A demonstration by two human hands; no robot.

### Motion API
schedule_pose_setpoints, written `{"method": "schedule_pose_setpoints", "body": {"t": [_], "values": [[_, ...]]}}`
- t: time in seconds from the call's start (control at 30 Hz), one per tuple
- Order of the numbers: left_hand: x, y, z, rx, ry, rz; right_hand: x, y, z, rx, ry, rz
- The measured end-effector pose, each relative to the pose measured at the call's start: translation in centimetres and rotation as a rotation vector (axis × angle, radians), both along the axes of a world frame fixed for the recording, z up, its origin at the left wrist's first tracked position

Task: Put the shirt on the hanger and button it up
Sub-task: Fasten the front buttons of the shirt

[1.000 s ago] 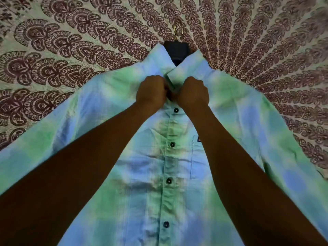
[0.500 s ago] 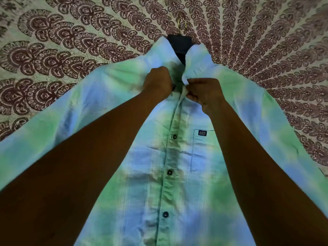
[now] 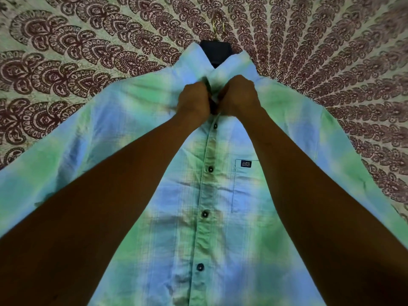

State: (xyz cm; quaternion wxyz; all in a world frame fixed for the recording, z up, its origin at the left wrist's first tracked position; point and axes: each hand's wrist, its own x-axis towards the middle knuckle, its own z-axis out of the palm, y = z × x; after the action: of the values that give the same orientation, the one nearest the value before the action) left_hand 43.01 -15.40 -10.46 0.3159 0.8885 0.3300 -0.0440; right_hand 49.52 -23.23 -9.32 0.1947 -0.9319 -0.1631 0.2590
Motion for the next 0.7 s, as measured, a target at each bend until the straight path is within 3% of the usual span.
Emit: {"method": "schedule_pose_setpoints", "body": {"t": [0.1,0.2,0.33,0.5,0.7], "values": [[0.2,0.5,0.0,-0.075,-0.01,0.04,-0.7,0.3,-0.2,-0.019,-0.203,0.02],[0.4,0.5,0.0,-0.184,-0.057,0.095,-1.0,-0.3,-0.6,0.042,-0.216,-0.07],[0.3,0.9,0.9,-0.449,-0.128,0.176,-1.2,-1.9,-0.3,0.364,0.052,-0.453],[-0.1,1.0,1.6,-0.671,-0.162,0.241,-0.5,-2.5,1.2,0.664,0.641,-0.712],[-0.5,0.8,1.6,-0.635,-0.215,0.209,-1.2,-2.6,1.3,0.739,0.689,-0.691]]}}
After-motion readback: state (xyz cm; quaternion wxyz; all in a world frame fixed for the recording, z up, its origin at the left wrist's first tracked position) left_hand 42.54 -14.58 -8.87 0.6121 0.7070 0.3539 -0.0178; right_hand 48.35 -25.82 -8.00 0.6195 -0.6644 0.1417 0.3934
